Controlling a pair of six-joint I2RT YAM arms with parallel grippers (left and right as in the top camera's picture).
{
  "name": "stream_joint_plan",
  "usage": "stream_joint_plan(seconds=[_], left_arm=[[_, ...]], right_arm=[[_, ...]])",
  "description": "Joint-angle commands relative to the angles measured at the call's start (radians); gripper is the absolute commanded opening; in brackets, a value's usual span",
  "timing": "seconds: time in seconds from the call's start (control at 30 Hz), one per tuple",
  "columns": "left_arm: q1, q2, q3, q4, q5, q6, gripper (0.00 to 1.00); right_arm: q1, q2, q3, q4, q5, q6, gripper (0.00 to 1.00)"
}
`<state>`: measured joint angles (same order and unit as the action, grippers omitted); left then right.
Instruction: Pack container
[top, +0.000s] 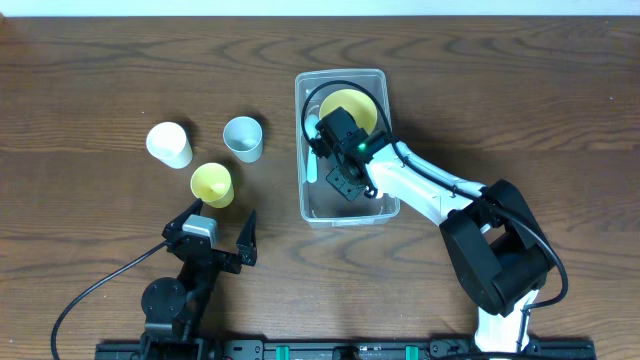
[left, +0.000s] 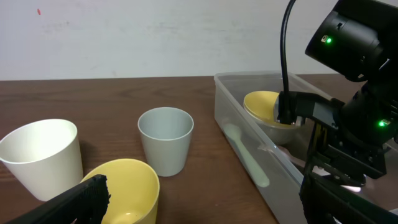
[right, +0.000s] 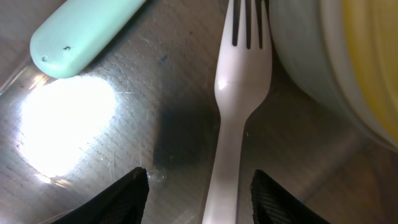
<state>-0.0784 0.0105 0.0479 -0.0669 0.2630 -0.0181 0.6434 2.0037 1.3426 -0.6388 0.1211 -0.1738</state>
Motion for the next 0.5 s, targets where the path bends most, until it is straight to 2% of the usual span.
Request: stream_joint_plan(seconds=[0.0,0.47], left_arm=[[0.005,-0.005,-0.029,-0.014,0.007,0.006,0.98],[0.005,-0.005,-0.029,-0.014,0.007,0.006,0.98]], right_arm=[[-0.01,0.011,0.013,-0.003,0.009,0.005,0.55],[-0.024,0.011,0.011,-0.01,0.002,0.016,0.55]])
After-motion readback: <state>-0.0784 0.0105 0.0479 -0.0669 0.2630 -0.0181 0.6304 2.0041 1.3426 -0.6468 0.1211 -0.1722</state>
